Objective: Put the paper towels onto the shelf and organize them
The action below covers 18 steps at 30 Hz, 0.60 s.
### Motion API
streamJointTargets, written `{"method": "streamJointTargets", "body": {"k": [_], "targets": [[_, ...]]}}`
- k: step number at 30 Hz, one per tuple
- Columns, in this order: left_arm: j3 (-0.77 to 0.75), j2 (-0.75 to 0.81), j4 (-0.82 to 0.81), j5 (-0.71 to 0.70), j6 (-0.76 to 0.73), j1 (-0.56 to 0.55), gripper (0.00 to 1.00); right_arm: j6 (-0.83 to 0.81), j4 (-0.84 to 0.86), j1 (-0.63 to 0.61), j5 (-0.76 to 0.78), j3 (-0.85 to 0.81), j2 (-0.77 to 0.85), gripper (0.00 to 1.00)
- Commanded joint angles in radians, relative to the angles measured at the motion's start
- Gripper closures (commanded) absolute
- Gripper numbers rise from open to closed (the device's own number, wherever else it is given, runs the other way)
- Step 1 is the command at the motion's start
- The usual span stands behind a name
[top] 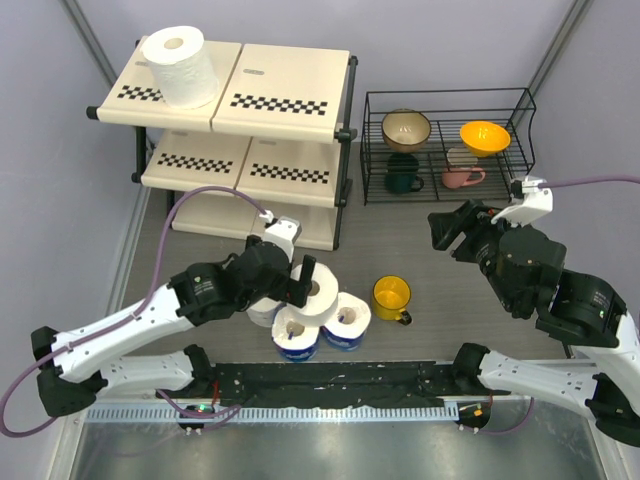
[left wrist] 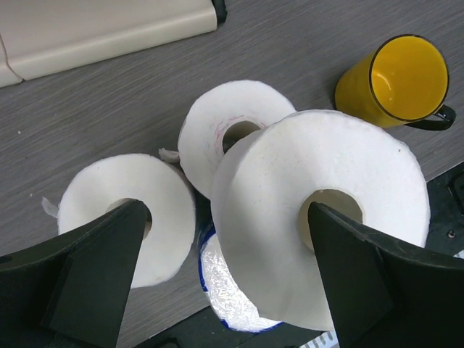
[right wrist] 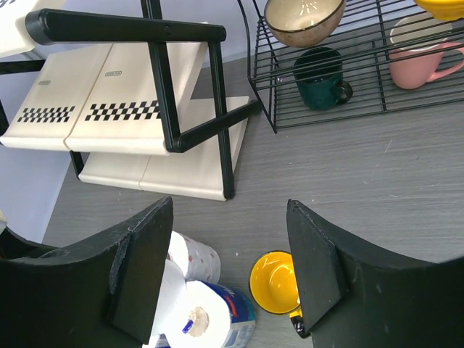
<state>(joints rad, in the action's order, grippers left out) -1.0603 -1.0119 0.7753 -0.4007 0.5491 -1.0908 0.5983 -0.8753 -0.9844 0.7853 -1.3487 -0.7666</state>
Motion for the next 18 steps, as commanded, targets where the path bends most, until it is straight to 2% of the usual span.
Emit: {"method": "streamJointTargets", "body": {"k": [1, 6, 18], "targets": [[0.003, -0.005, -0.028, -0.024, 0.009, -0.003, 0.0, 0.015, 0.006, 0.0, 0.037, -0.007, -0.007, 0.31], [0.025, -0.008, -0.036, -0.021, 0.012, -0.003, 0.02, 0.014, 0.004, 0.0, 0.043, 0.002, -0.005, 0.31], [0.034, -0.013, -0.114, 0.063, -0.012, -0.003, 0.46, 0.034, -0.017, 0.0, 0.092, 0.011, 0.029, 0.32]]}}
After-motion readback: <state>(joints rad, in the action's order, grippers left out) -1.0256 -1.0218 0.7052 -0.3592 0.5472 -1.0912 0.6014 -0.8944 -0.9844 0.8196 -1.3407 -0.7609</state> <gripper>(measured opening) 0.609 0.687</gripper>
